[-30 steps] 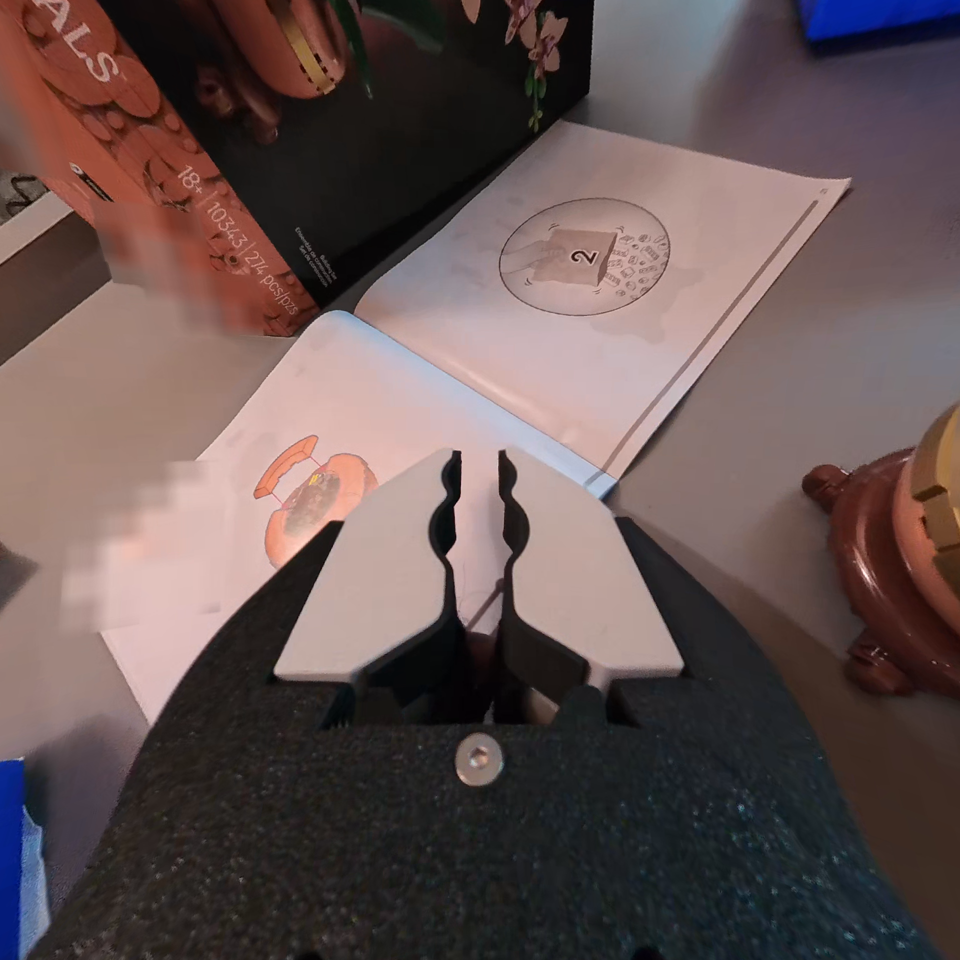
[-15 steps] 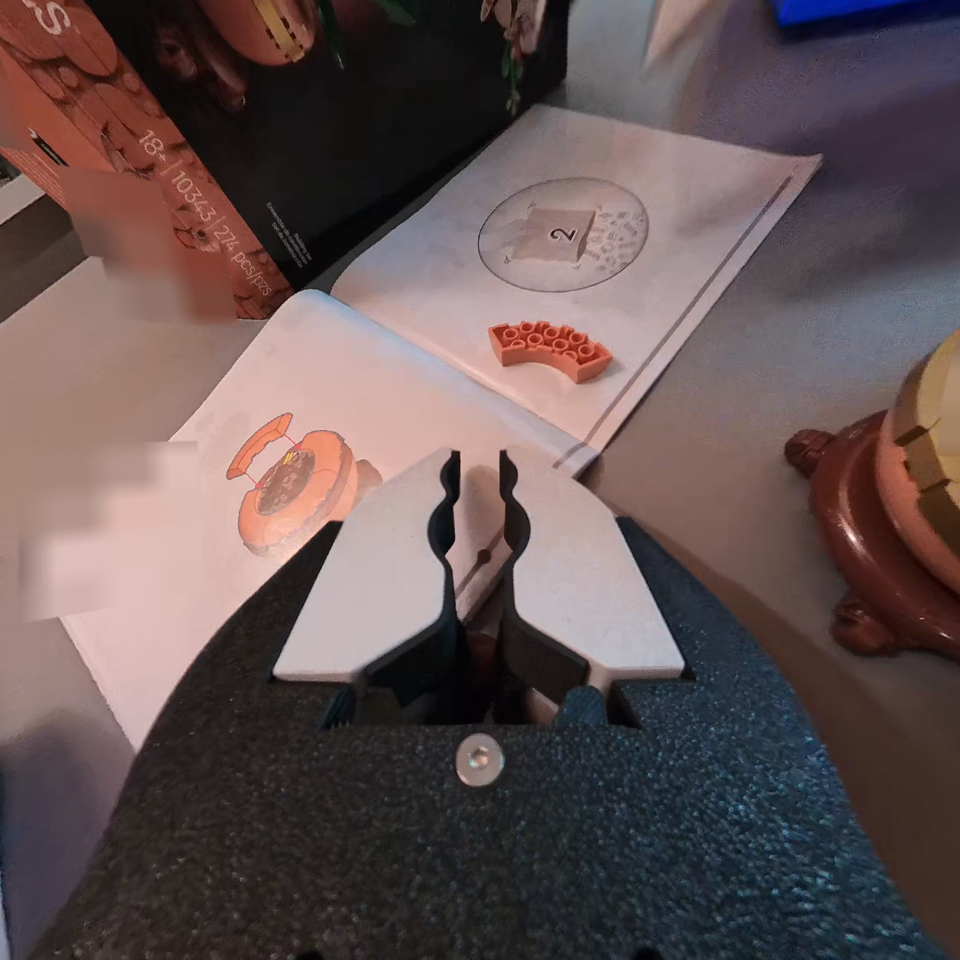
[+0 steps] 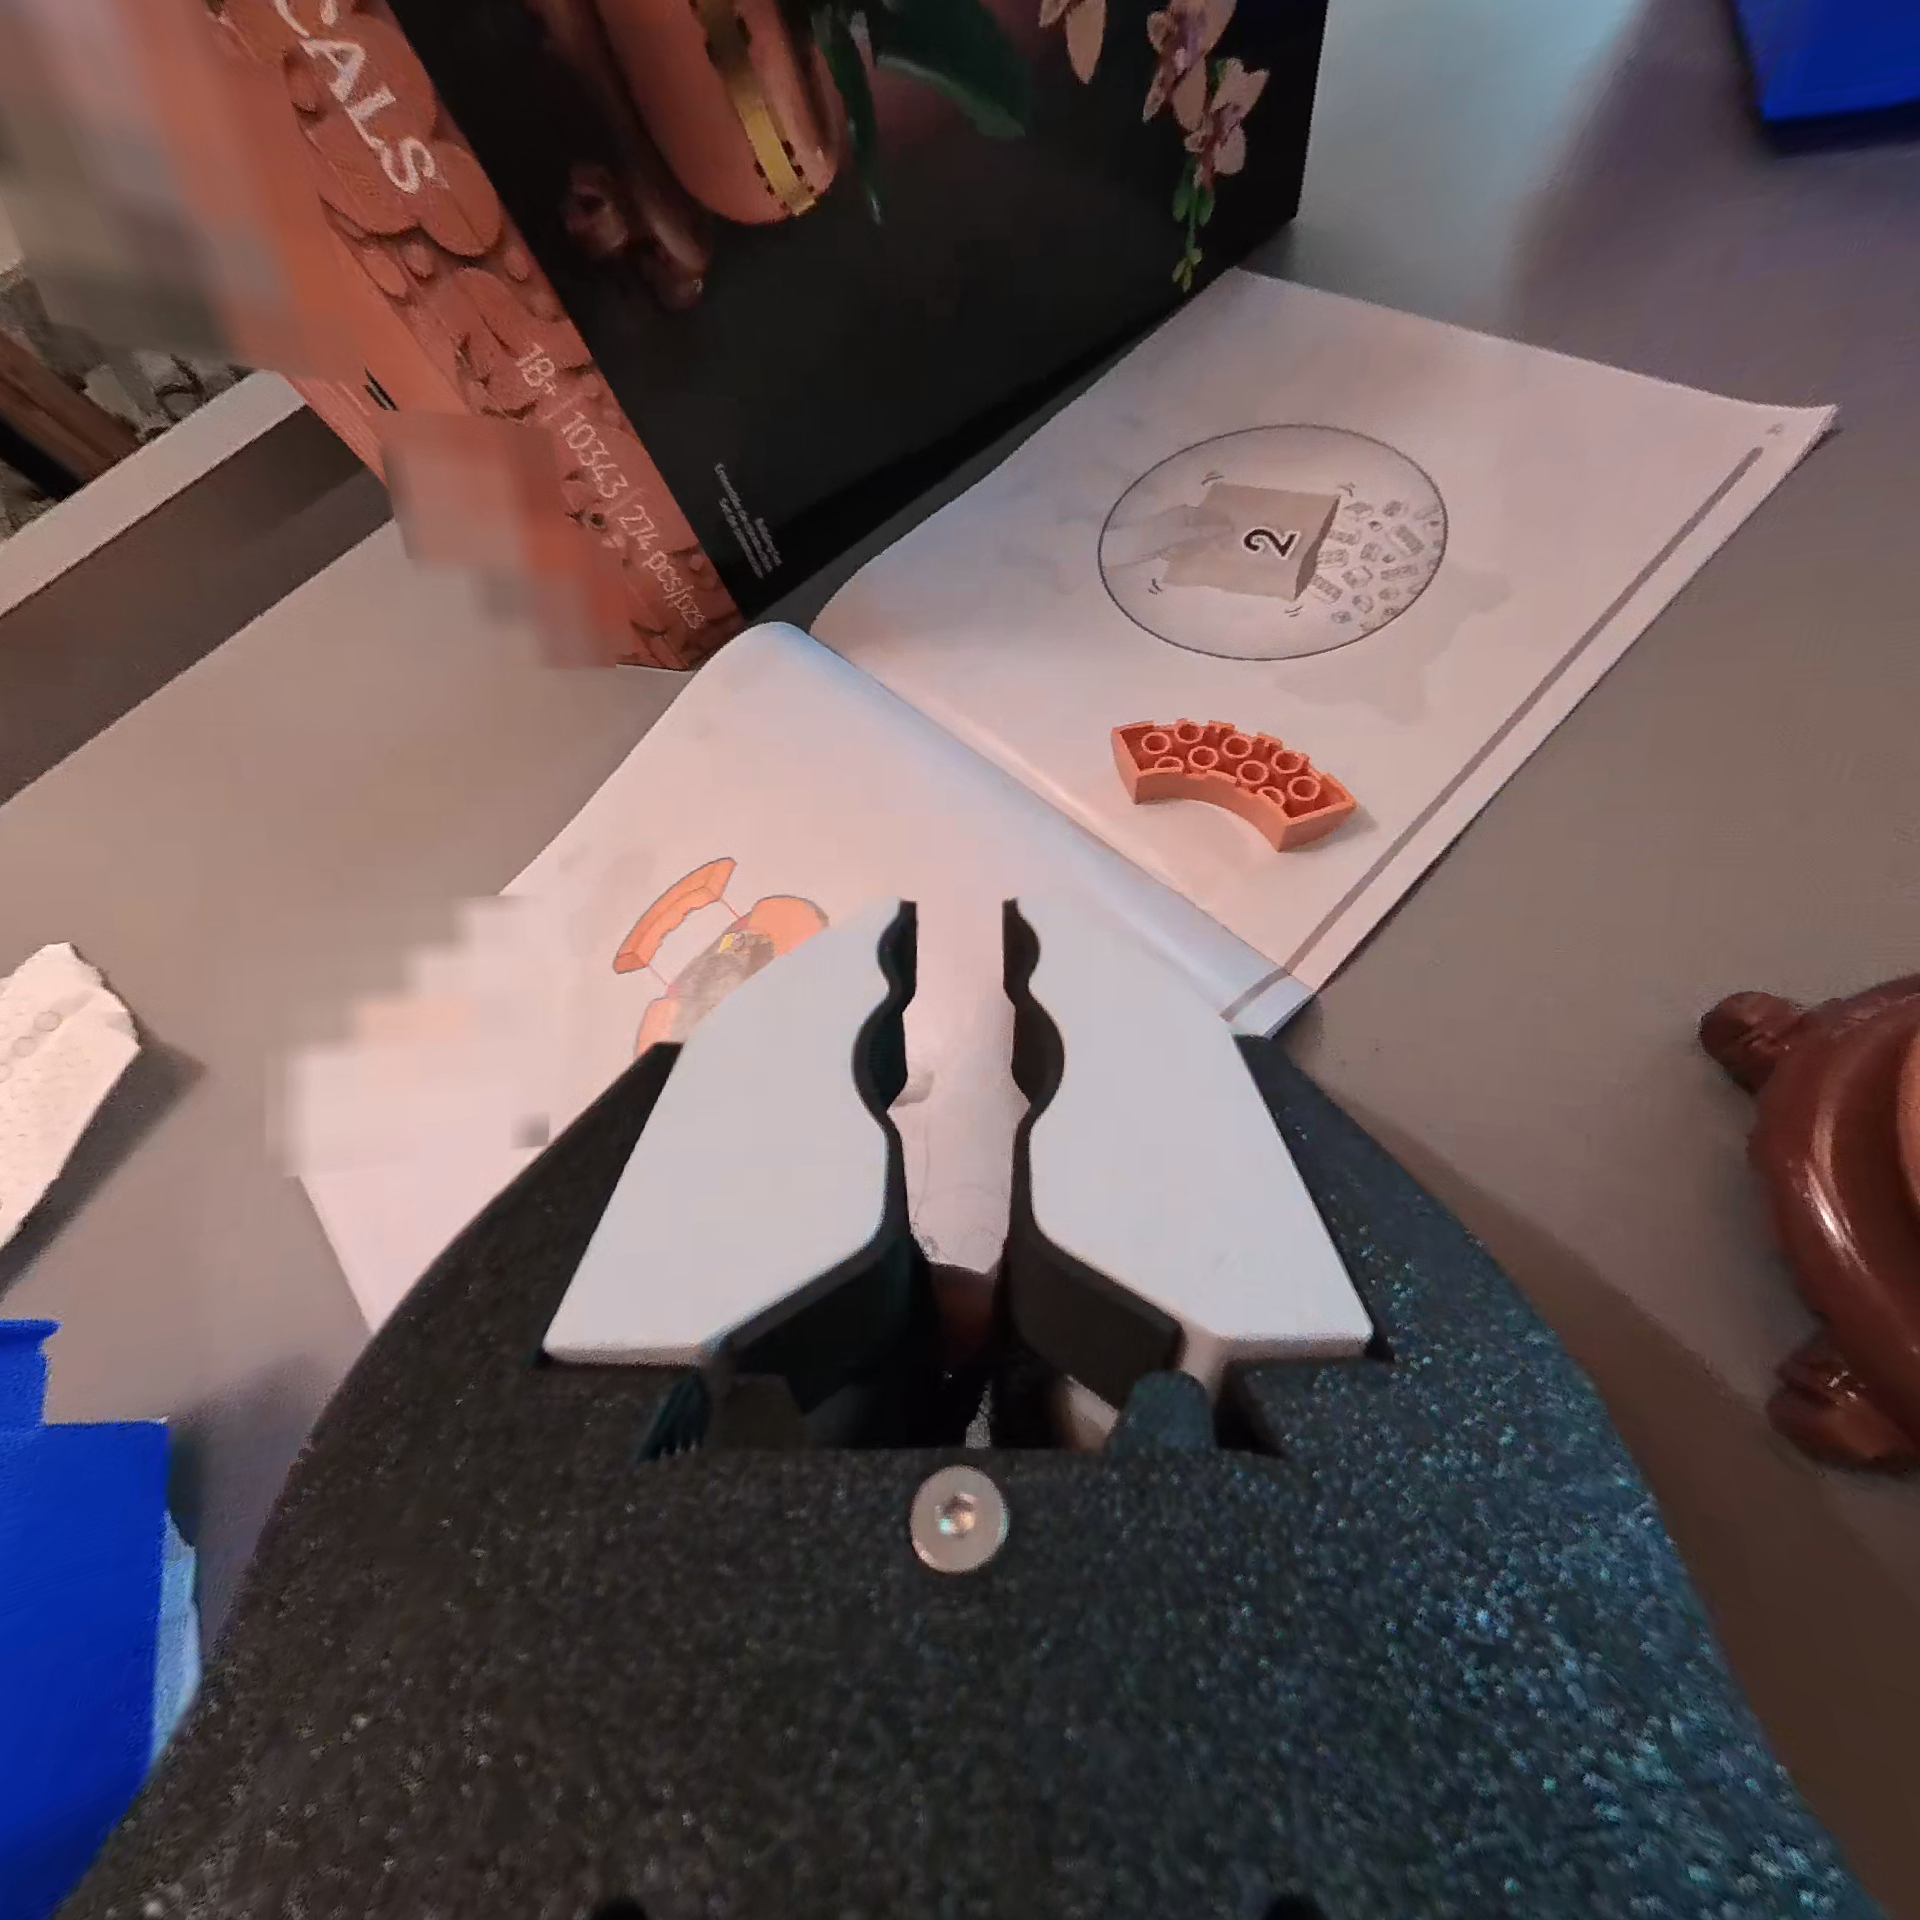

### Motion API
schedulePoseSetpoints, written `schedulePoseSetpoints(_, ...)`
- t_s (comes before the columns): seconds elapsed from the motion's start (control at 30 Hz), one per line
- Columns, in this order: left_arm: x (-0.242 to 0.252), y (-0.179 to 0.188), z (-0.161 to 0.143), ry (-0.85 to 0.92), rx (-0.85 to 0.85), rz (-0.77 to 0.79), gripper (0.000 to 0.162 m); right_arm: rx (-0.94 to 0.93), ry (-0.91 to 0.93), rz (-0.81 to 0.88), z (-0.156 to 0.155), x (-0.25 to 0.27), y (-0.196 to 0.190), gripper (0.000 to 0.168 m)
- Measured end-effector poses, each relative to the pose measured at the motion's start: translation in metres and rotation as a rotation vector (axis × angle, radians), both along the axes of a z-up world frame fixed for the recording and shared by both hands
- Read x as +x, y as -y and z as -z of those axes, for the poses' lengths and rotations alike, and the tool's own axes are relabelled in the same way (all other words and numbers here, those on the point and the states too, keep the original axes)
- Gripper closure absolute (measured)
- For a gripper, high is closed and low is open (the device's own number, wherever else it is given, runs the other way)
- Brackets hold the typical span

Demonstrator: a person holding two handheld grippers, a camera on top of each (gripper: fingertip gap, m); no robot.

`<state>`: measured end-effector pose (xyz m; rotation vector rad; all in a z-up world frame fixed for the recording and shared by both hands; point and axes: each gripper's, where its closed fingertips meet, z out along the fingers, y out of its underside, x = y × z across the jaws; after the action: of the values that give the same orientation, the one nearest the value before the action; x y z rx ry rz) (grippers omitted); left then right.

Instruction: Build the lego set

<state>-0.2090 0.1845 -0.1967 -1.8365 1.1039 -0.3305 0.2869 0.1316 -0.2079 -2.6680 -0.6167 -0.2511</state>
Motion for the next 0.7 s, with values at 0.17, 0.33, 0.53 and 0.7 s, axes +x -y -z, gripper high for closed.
schedulePoseSetpoints(0.17, -0.001, -0.001, -0.002, -0.024, 0.007, -0.027, 0.147, -0.031, 0.025, 0.016, 0.025, 0.007, -0.009, 0.141)
schedulePoseSetpoints(0.33, -0.001, 0.0, -0.007, -0.033, 0.034, -0.022, 0.146, -0.082, -0.051, 0.084, 0.031, 0.004, -0.008, 0.152)
schedulePoseSetpoints(0.53, -0.011, 0.005, -0.018, -0.012, 0.081, -0.019, 0.146, -0.093, -0.114, 0.047, 0.028, -0.005, -0.007, 0.154)
schedulePoseSetpoints(0.7, -0.031, 0.012, -0.025, 0.006, 0.107, -0.044, 0.145, -0.01, -0.059, 0.036, -0.02, -0.022, -0.005, 0.155)
